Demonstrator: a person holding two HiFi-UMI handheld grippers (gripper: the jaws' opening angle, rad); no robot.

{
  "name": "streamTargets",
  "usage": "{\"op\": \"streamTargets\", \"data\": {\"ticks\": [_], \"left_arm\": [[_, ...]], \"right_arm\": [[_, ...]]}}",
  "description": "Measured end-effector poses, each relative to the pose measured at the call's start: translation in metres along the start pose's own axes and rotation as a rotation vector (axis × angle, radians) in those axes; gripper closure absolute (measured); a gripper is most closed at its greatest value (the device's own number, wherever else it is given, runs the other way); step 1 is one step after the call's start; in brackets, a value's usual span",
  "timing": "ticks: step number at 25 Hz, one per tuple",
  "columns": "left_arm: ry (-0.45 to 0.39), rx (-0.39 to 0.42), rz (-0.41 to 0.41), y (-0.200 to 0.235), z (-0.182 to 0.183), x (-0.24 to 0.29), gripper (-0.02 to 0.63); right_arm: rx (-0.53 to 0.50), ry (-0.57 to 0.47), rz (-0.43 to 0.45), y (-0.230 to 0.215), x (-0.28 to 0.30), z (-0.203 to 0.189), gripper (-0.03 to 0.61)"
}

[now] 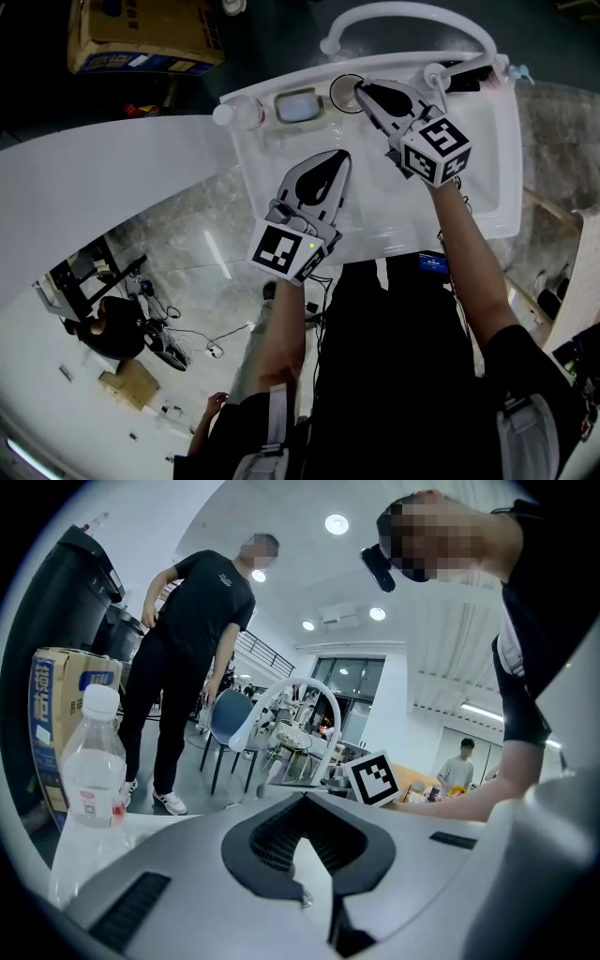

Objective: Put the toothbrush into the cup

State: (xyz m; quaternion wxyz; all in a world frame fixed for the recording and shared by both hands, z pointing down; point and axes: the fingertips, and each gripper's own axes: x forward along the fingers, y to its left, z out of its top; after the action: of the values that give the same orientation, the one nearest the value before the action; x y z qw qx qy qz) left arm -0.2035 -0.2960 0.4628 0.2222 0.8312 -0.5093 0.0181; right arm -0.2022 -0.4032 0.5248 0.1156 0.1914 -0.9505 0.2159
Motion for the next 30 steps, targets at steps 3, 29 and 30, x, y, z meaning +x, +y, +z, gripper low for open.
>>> {"op": "streamTargets", "data": {"ticks": [3, 29, 30], "left_arm": [[0.000, -0.004, 0.002, 0.001, 0.000, 0.000, 0.601], [-0.017, 0.002, 0.019, -0.001, 0.004, -0.004, 0.601], [-0.019, 0.004, 0.022, -0.002, 0.004, -0.005, 0.601]], "right_arm": [[-0.004, 0.022, -0.012, -0.005, 0.004, -0.006, 0.549], [0.024, 0.070, -0.161, -0.041, -0.003, -0.013, 0.425], [0.025, 0.070, -0.165, -0.041, -0.005, -0.013, 0.425]]}}
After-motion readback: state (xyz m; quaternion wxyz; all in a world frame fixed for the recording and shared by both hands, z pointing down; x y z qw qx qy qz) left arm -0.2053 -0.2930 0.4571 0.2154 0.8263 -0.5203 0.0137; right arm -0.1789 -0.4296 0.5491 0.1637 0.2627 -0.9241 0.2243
